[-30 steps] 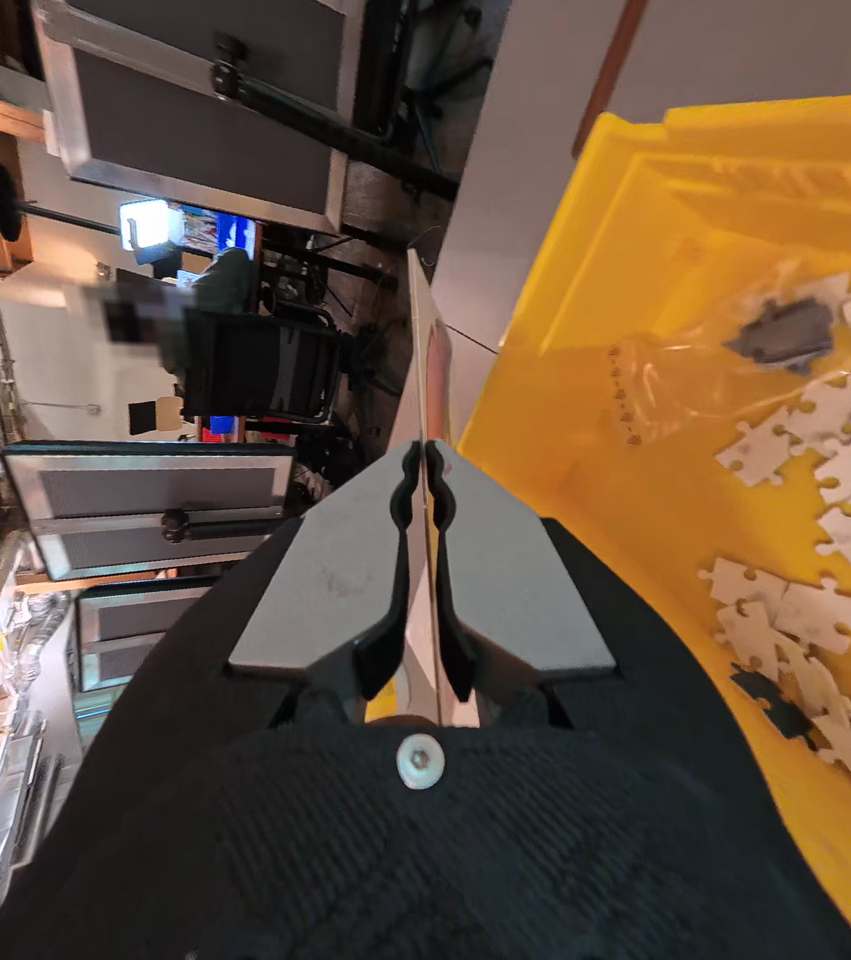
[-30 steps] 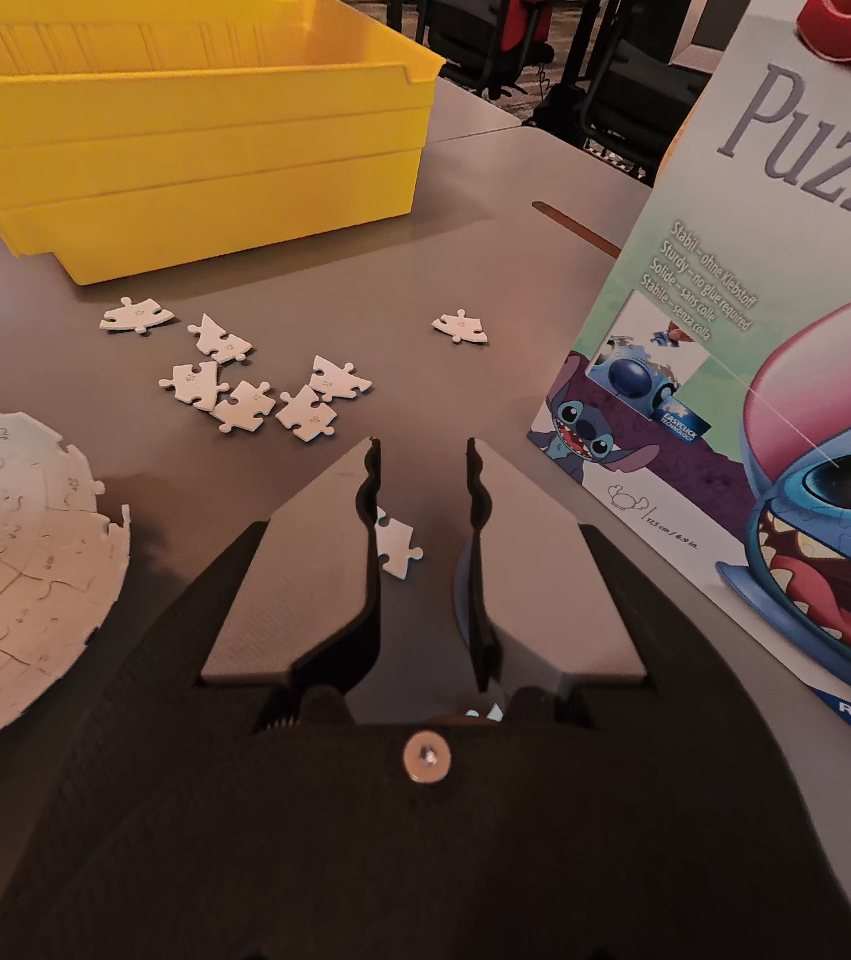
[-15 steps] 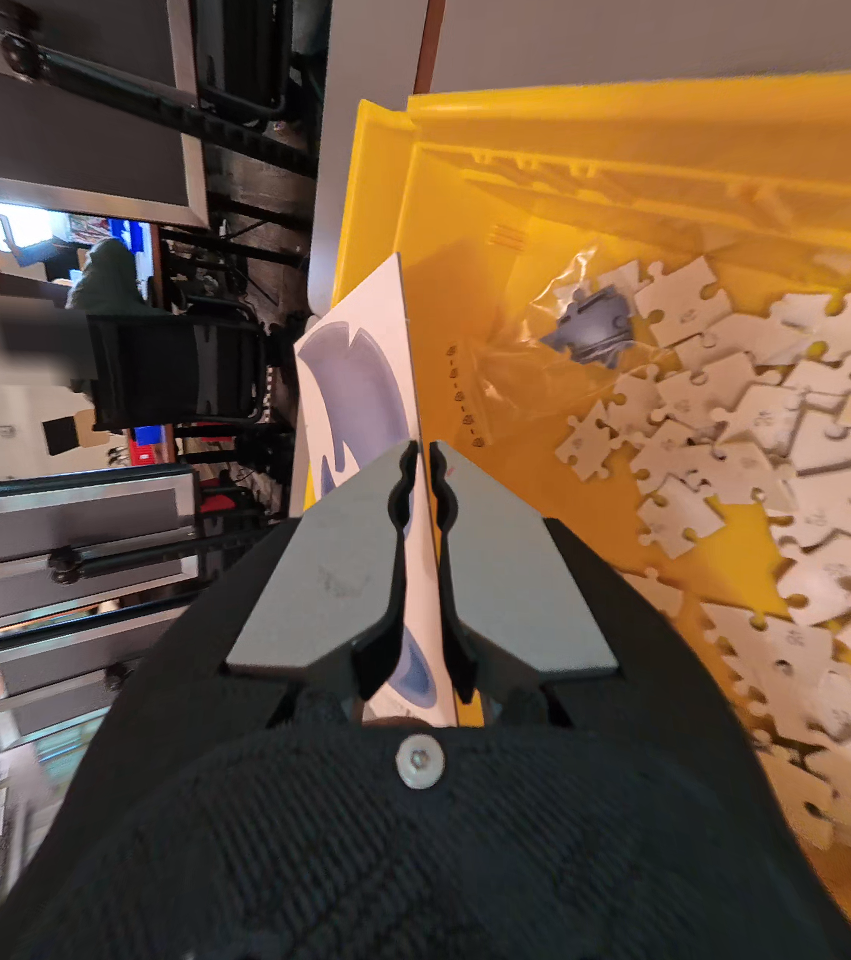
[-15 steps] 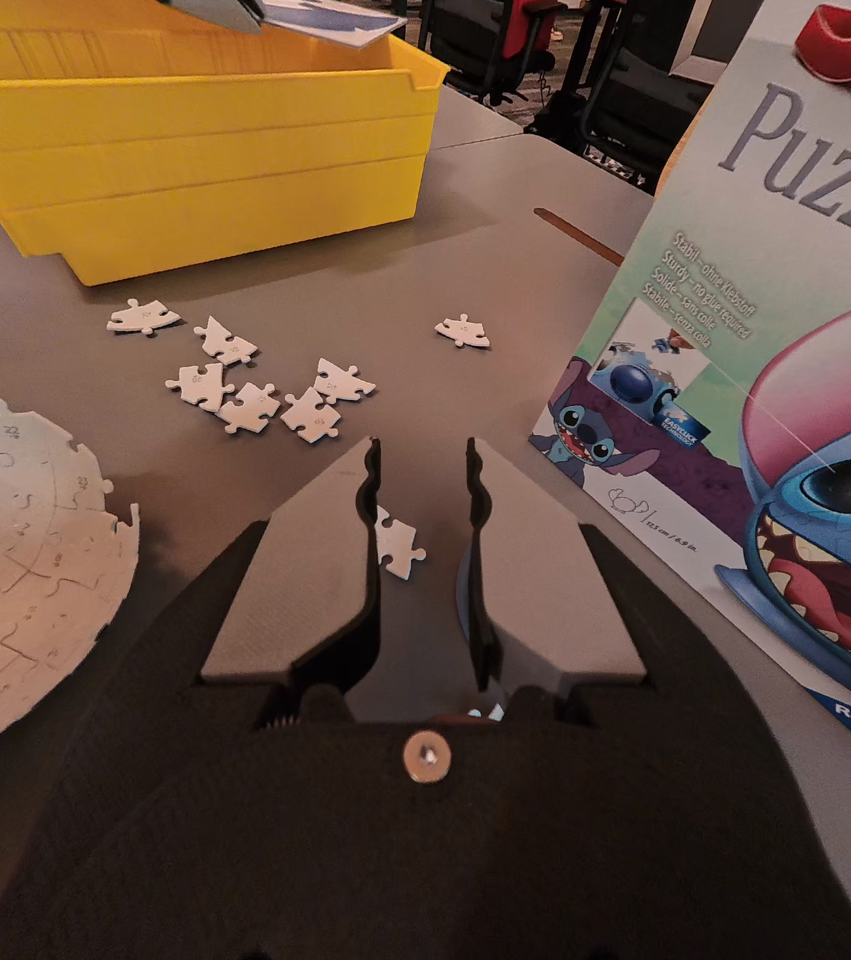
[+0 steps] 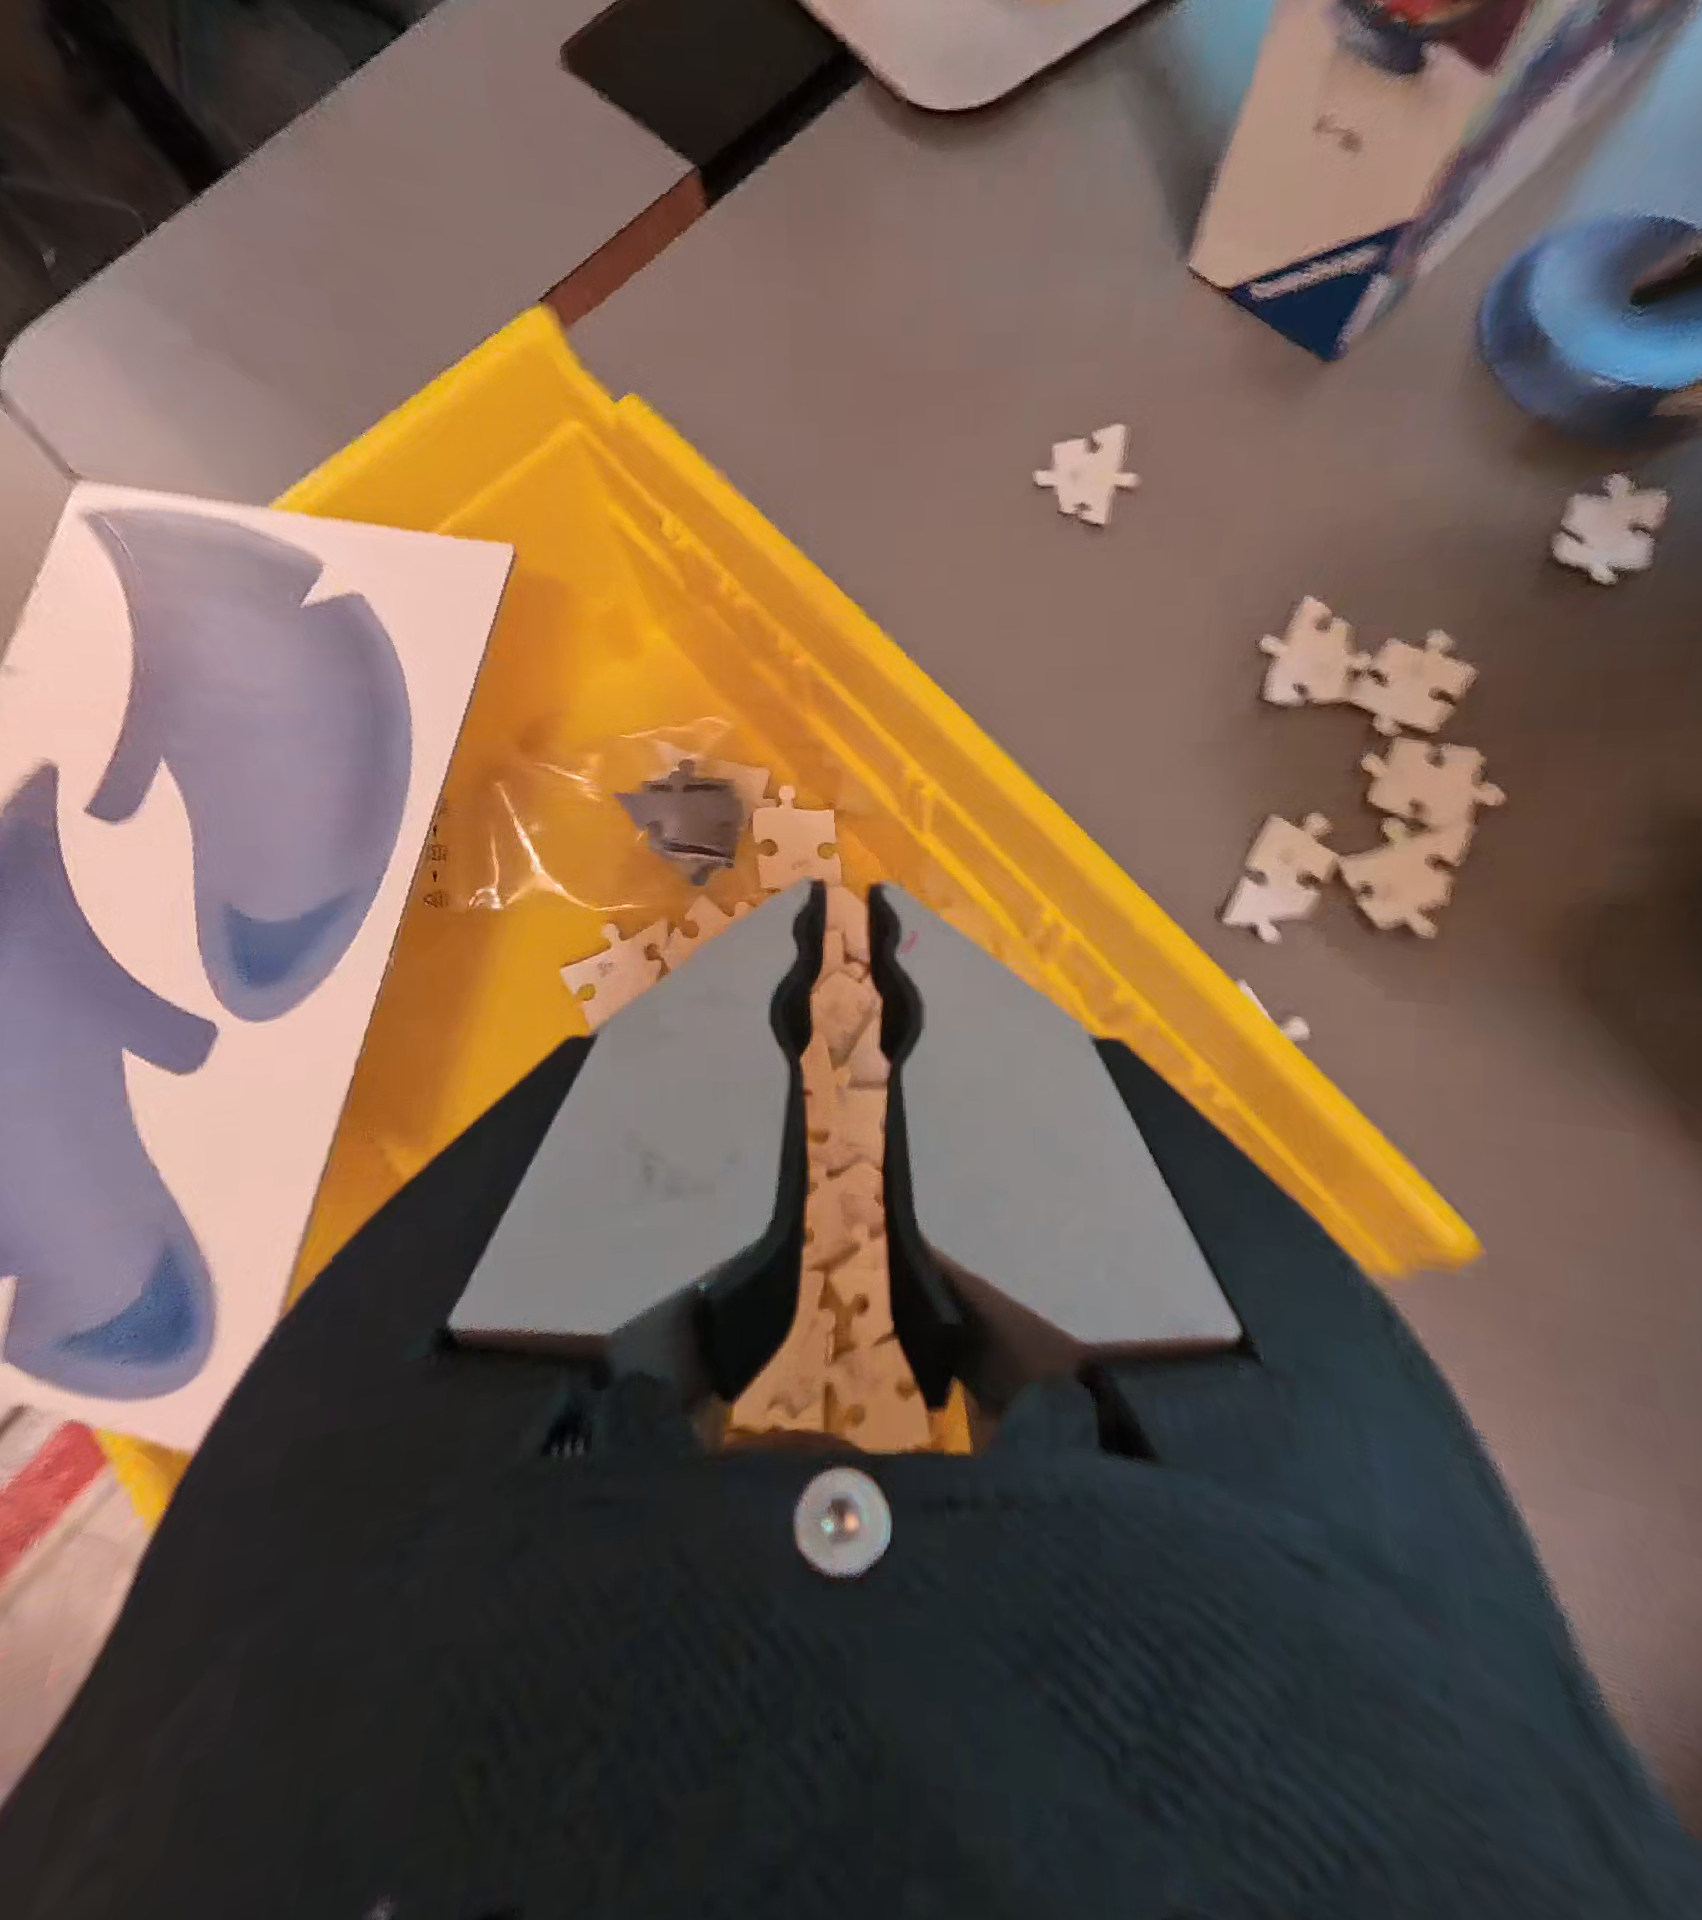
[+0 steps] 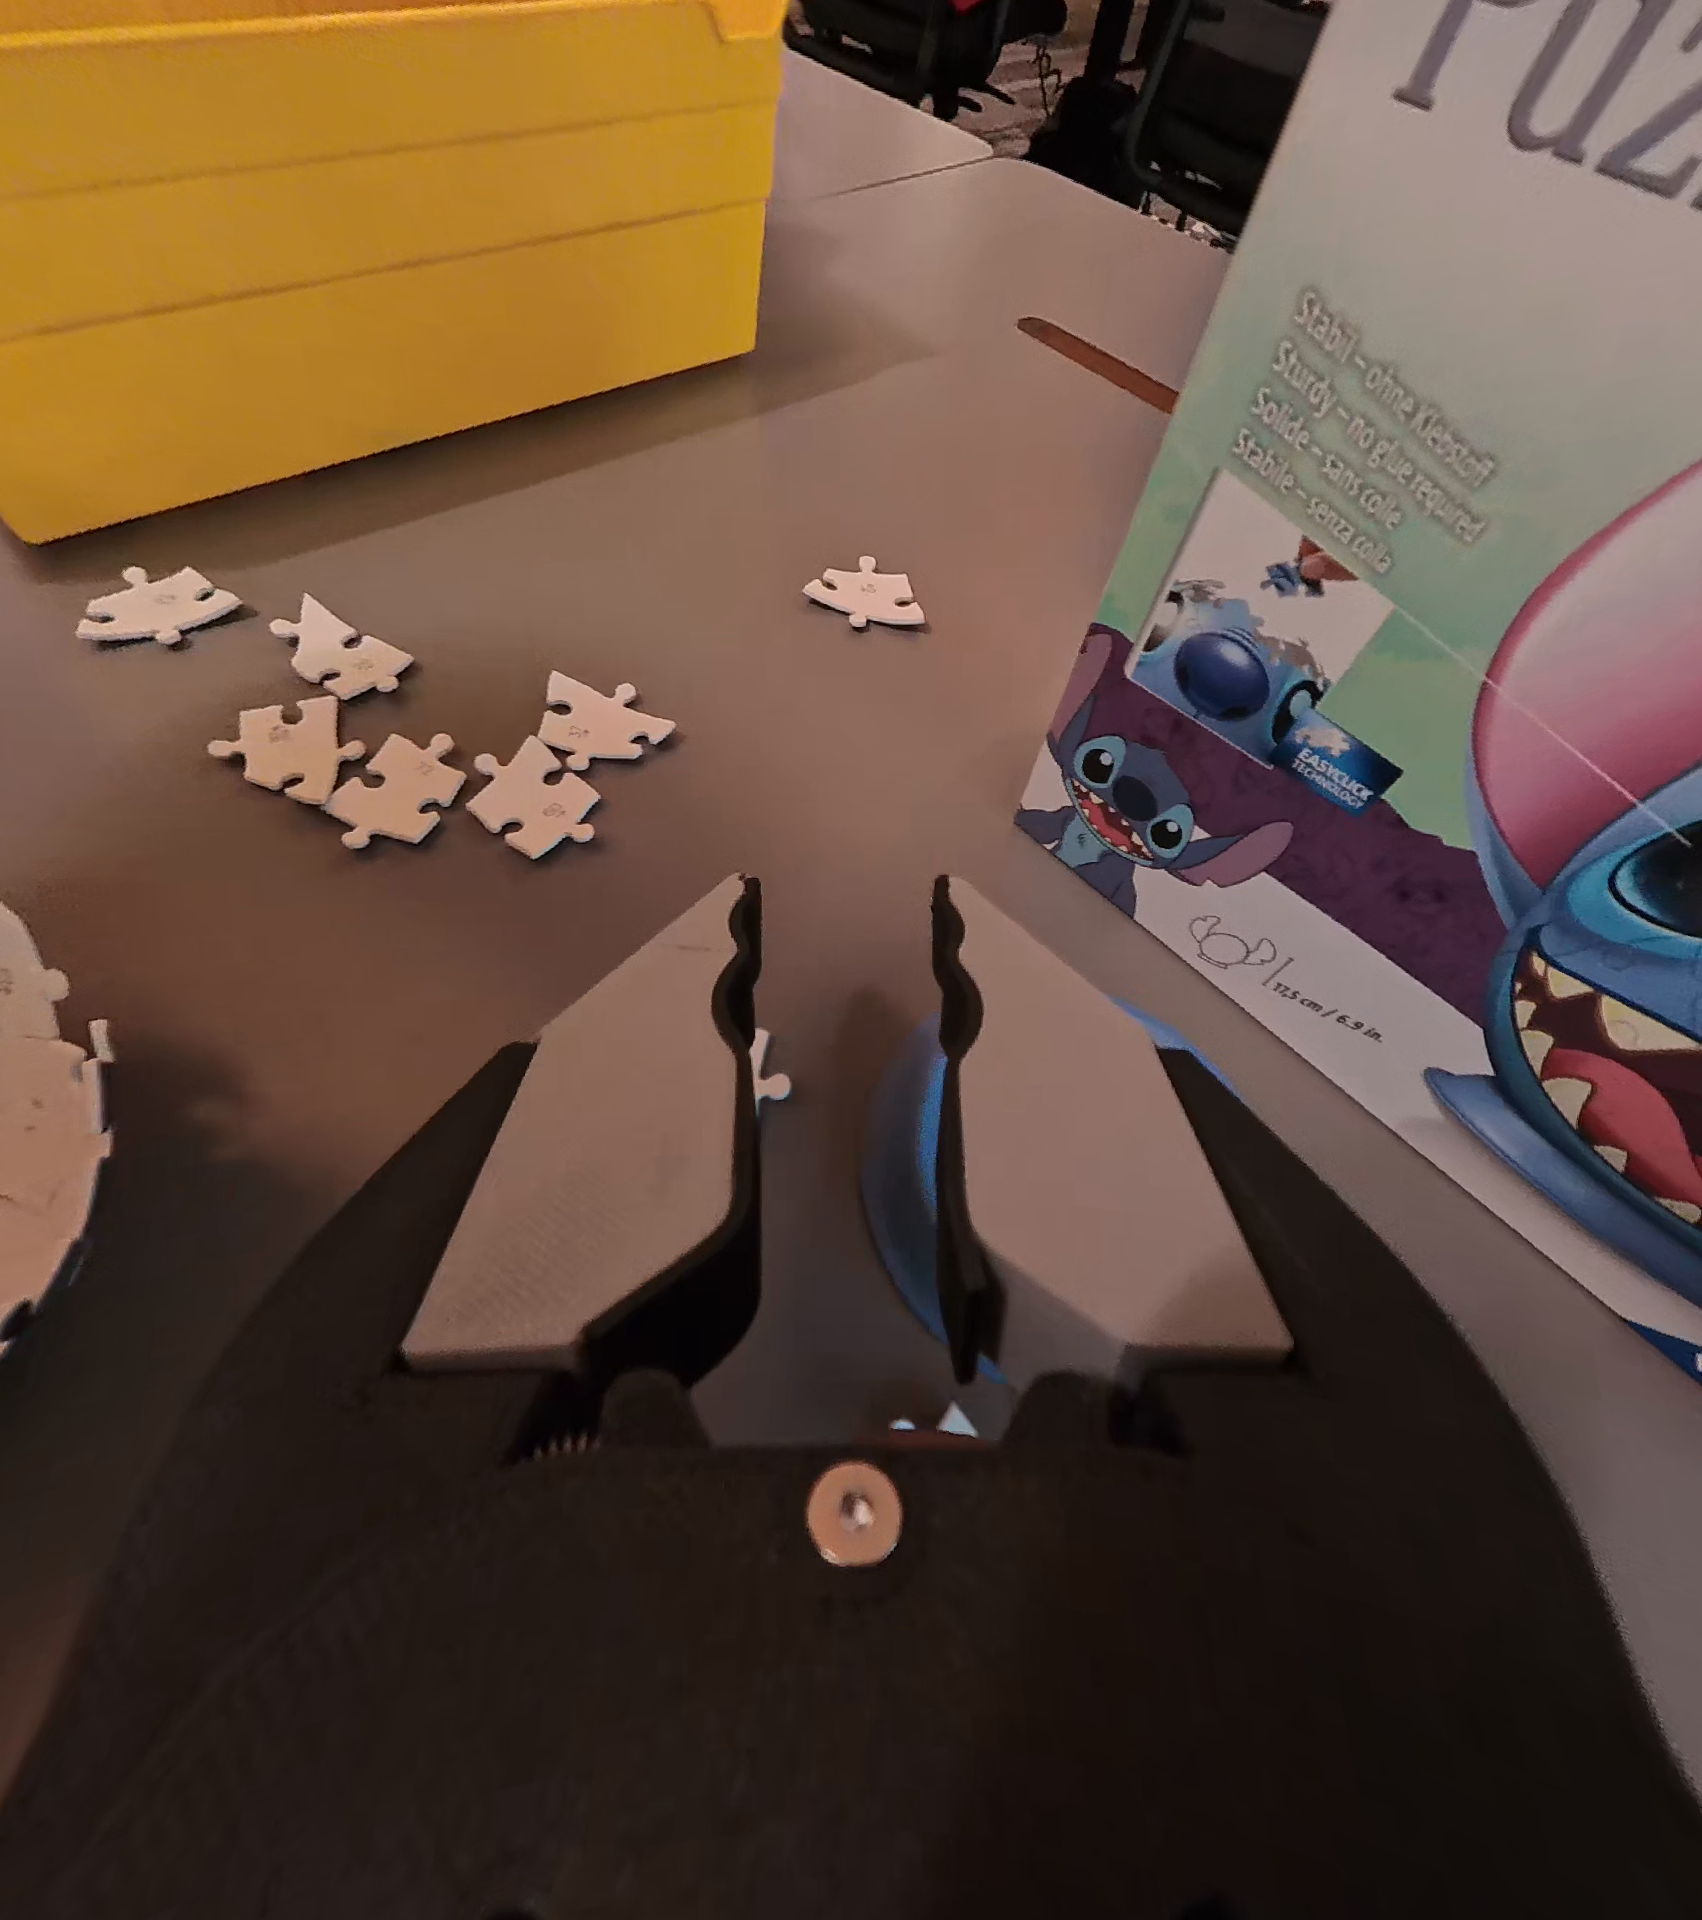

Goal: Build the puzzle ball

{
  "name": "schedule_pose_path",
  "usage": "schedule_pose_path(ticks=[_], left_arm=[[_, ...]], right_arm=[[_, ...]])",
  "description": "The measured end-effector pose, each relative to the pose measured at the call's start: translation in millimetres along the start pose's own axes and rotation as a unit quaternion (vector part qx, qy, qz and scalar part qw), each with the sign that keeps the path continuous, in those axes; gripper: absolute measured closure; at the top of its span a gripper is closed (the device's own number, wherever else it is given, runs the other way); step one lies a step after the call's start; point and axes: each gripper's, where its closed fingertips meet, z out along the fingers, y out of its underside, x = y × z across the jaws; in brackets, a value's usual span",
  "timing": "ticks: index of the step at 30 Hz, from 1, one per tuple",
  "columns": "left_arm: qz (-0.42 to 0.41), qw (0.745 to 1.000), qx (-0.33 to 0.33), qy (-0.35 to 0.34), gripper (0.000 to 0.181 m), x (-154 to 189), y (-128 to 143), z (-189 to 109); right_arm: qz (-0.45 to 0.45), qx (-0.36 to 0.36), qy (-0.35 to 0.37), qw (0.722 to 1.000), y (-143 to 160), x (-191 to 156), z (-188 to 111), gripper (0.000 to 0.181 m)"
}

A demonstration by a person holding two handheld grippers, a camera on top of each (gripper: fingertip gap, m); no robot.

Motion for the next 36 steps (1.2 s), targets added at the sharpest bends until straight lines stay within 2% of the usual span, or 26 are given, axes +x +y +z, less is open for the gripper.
schedule_pose_path(ticks=[1, 4, 10, 15, 20, 25, 28, 33, 36], left_arm=[[-0.025, 0.999, 0.000, -0.020, 0.181, -7.6, 1.7, 9.4], [-0.092, 0.995, -0.006, -0.048, 0.163, -21.1, 7.5, 38.0], [-0.069, 0.995, -0.019, -0.076, 0.157, -30.1, 6.3, 81.9], [-0.052, 0.985, -0.128, -0.102, 0.151, -48.9, 41.6, 104.6], [-0.045, 0.977, -0.168, -0.121, 0.152, -57.7, 60.3, 87.4], [-0.057, 0.976, -0.172, -0.116, 0.151, -57.1, 72.6, 73.4], [-0.080, 0.983, -0.138, -0.092, 0.152, -49.6, 64.2, 64.2], [-0.107, 0.992, -0.033, -0.065, 0.151, -42.1, 34.8, 36.2], [-0.109, 0.992, 0.008, -0.063, 0.148, -39.3, 27.7, 18.8]], right_arm=[[0.005, 0.001, 0.001, 1.000, 0.3, 2.0, 0.3, 0.152], [0.015, 0.010, 0.008, 1.000, -1.6, 7.7, -1.3, 0.152], [0.013, 0.020, 0.024, 0.999, -4.1, 15.2, -5.2, 0.153], [0.009, 0.017, 0.021, 1.000, -2.8, 13.7, -3.9, 0.153], [0.007, 0.018, 0.015, 1.000, -3.3, 11.4, -3.8, 0.153], [0.003, 0.016, 0.008, 1.000, -3.4, 8.1, -2.5, 0.153], [0.001, 0.016, 0.009, 1.000, -3.3, 7.9, -2.5, 0.153], [0.004, 0.022, 0.015, 1.000, -4.3, 11.4, -3.8, 0.153], [0.002, 0.027, 0.019, 0.999, -5.5, 13.6, -4.6, 0.153]])
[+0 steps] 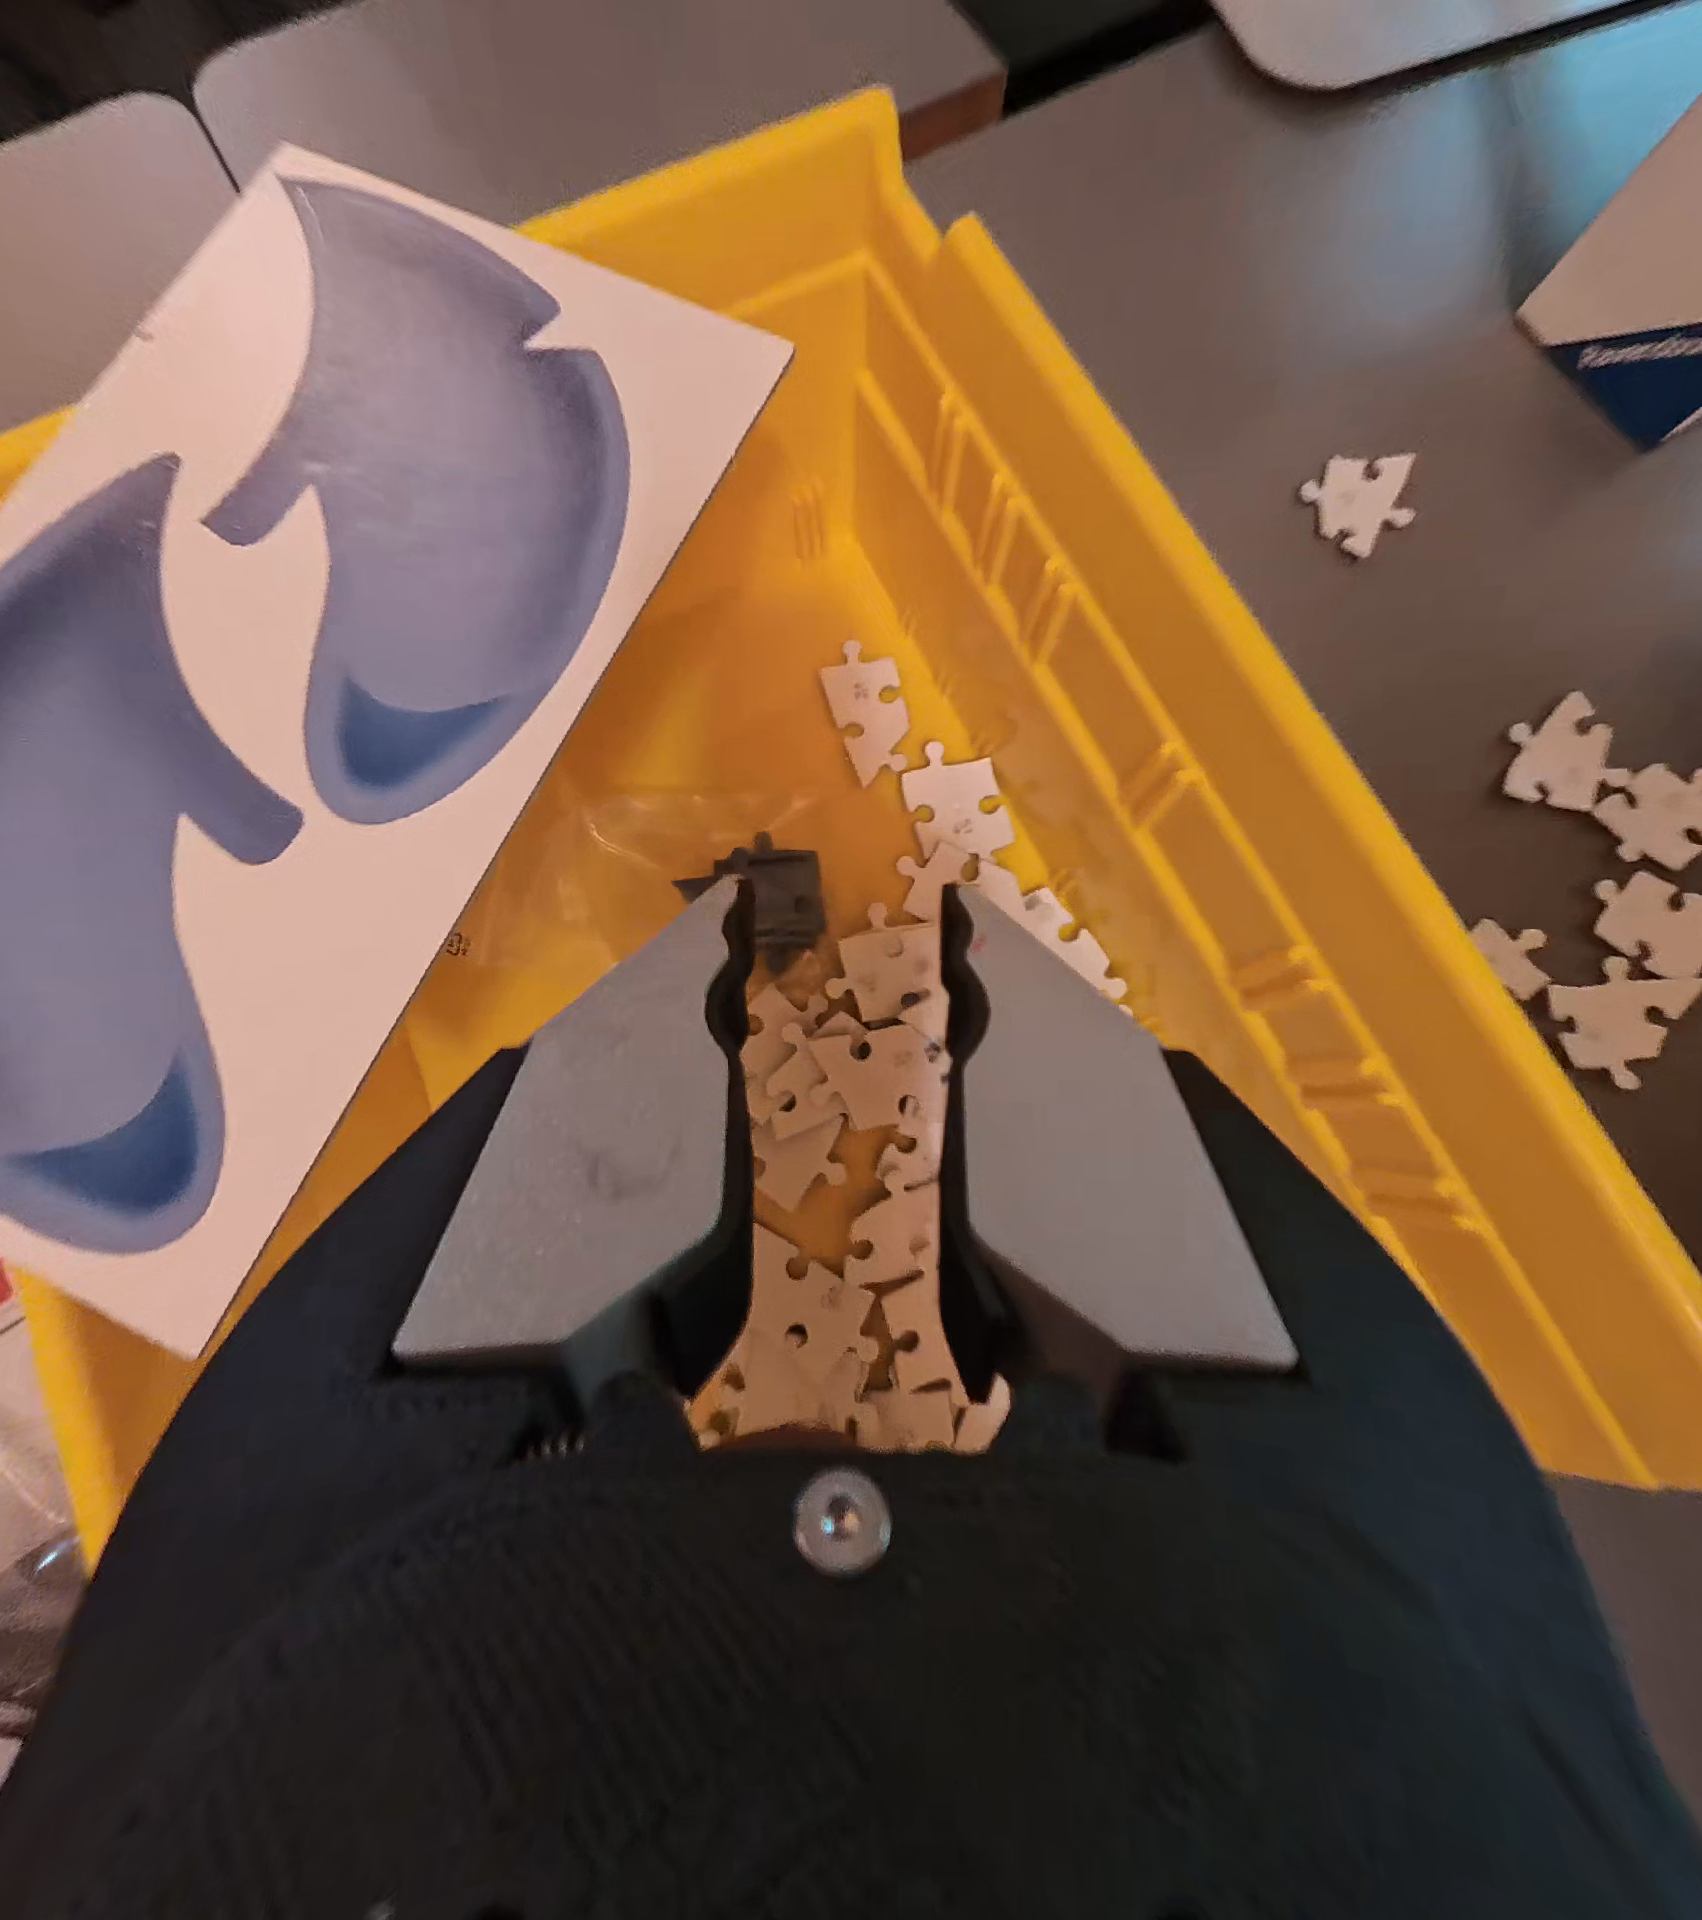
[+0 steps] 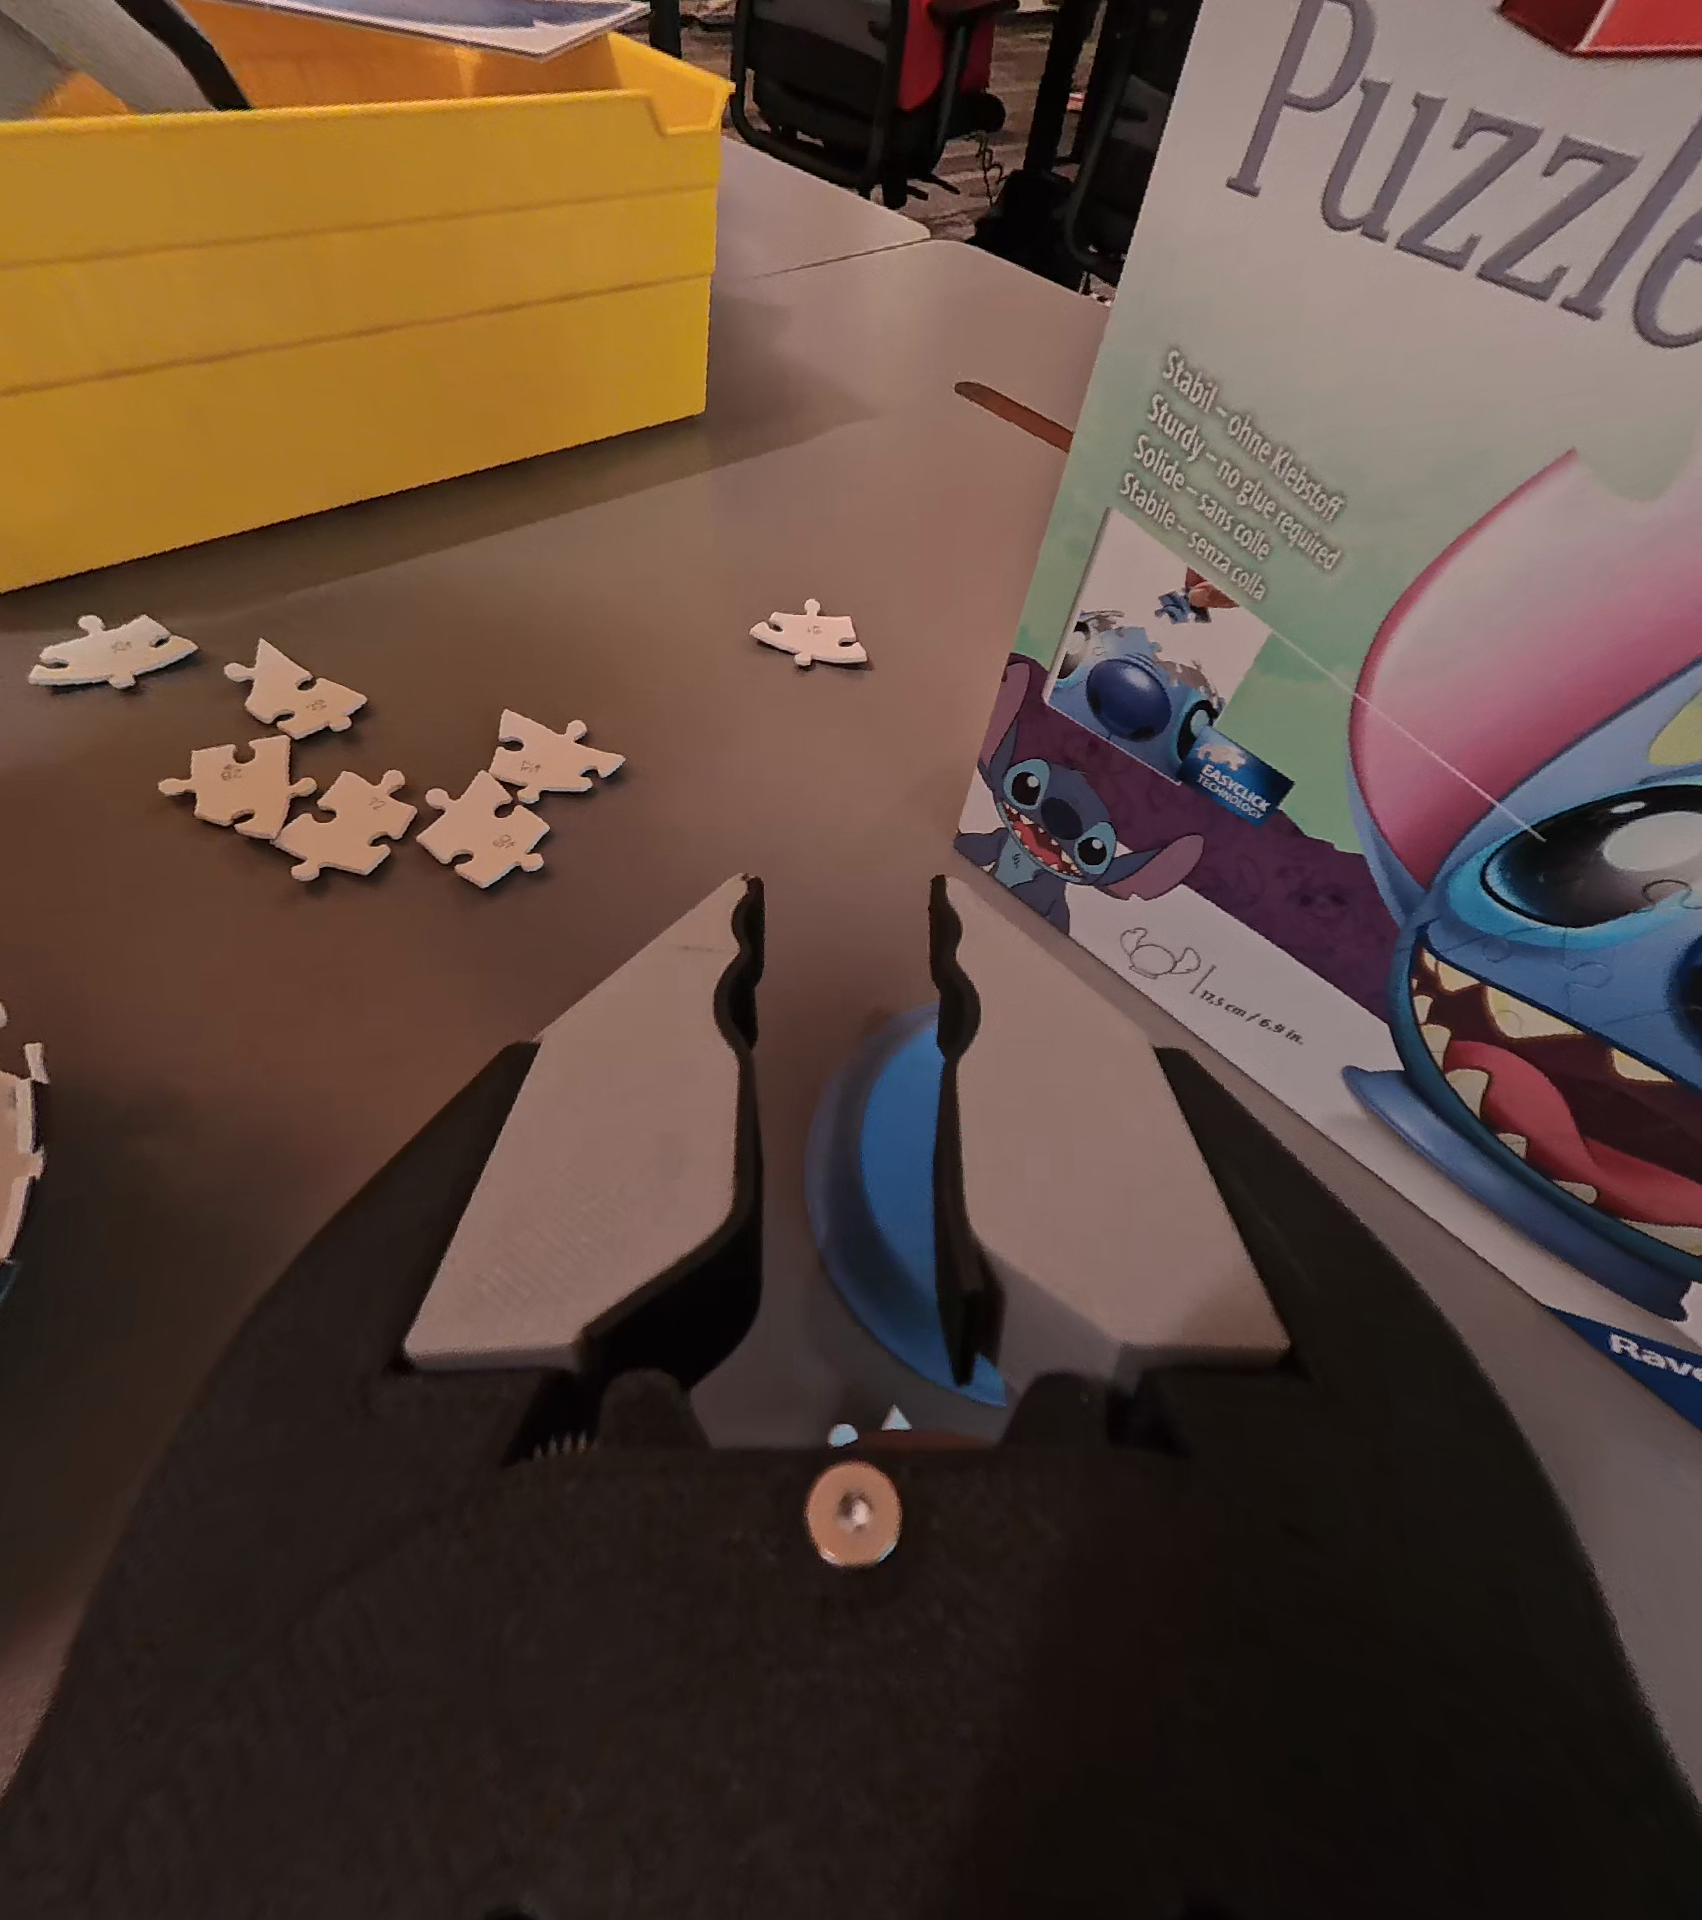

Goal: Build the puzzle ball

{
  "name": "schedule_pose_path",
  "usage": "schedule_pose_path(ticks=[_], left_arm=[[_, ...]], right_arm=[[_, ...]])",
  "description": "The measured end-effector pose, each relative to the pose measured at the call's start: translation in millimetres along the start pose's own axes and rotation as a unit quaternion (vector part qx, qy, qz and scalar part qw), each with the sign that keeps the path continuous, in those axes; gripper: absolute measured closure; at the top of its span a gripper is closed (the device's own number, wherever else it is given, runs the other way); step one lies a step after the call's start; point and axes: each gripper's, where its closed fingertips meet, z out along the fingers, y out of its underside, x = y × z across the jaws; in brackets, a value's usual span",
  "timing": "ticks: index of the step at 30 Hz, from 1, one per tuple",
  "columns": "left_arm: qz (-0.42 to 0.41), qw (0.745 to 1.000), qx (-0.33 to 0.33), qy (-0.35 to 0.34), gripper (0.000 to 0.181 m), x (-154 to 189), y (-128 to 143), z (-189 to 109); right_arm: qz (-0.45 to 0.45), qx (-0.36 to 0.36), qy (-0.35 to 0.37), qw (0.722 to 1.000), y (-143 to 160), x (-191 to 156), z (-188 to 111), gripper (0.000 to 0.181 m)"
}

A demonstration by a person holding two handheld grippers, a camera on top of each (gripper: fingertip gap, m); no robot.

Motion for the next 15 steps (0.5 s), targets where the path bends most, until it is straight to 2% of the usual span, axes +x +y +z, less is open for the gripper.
schedule_pose_path(ticks=[3, 7, 10, 15], left_arm=[[-0.005, 0.999, 0.048, 0.000, 0.144, -1.7, -6.8, -18.3], [-0.051, 0.994, 0.094, 0.008, 0.158, -7.6, -7.6, -24.5], [-0.034, 0.994, 0.102, 0.015, 0.154, -6.8, -5.0, -24.8], [-0.021, 0.986, 0.162, -0.017, 0.152, -8.9, -19.9, -42.7]], right_arm=[[-0.005, 0.005, 0.006, 1.000, -1.2, 2.8, -0.7, 0.153], [-0.016, 0.010, 0.017, 1.000, -2.7, 7.4, -0.3, 0.153], [-0.026, 0.008, 0.023, 0.999, -2.2, 10.2, 0.5, 0.153], [-0.035, 0.003, 0.035, 0.999, 0.0, 15.8, 0.5, 0.153]])
